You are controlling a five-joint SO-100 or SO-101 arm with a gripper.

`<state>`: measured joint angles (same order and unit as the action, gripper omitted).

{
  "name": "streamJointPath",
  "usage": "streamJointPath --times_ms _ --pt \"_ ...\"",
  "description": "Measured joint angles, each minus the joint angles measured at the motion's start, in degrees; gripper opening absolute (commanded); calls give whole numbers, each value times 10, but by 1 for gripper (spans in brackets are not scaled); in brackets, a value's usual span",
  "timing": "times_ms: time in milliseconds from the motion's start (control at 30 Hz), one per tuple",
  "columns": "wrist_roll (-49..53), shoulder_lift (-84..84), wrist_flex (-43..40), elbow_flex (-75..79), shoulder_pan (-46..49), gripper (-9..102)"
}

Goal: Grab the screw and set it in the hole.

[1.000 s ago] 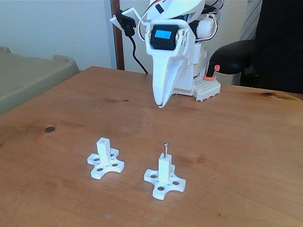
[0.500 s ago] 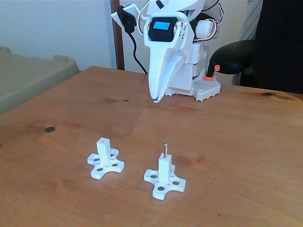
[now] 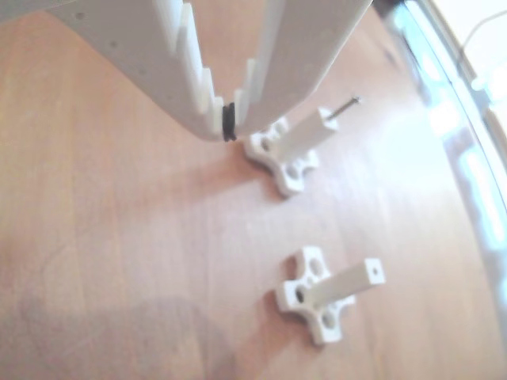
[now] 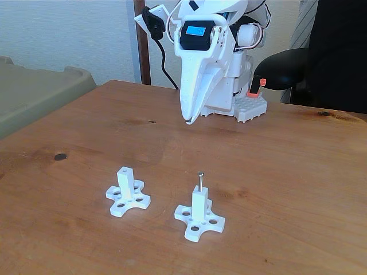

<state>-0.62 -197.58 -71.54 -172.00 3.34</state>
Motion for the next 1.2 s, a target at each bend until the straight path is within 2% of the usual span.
streamJointPath --times_ms 267,1200 --pt "33 0 -5 -2 -40 -4" --pt "28 0 -5 -2 -27 -4"
